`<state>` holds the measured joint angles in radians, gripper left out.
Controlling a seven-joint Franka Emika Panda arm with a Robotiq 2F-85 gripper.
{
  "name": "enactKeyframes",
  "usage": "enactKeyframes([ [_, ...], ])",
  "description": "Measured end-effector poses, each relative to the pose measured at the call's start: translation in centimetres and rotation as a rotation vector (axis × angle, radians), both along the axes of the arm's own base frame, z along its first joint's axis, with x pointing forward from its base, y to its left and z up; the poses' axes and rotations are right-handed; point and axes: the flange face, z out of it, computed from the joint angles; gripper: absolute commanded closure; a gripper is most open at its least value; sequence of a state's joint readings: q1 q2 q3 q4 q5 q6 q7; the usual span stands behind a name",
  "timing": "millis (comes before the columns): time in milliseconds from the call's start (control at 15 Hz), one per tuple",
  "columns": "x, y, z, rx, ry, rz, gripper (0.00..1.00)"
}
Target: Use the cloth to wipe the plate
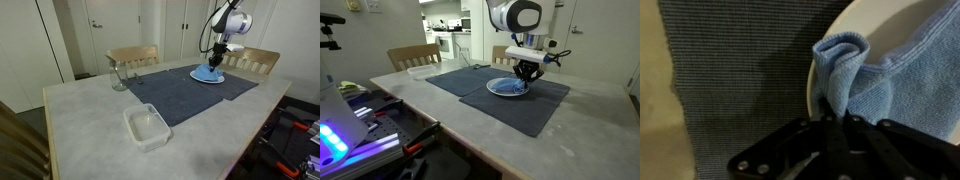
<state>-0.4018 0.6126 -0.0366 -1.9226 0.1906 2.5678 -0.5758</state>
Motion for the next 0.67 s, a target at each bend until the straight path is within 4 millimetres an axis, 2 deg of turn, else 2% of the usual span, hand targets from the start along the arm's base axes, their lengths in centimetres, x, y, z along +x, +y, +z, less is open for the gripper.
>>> enactKeyframes([
  [200,0.1,0.5,-0.1,-0.003,0.021,0.003,0.98],
  [667,0.3,3.4,-0.8,0.014,0.114,0.047,0.98],
])
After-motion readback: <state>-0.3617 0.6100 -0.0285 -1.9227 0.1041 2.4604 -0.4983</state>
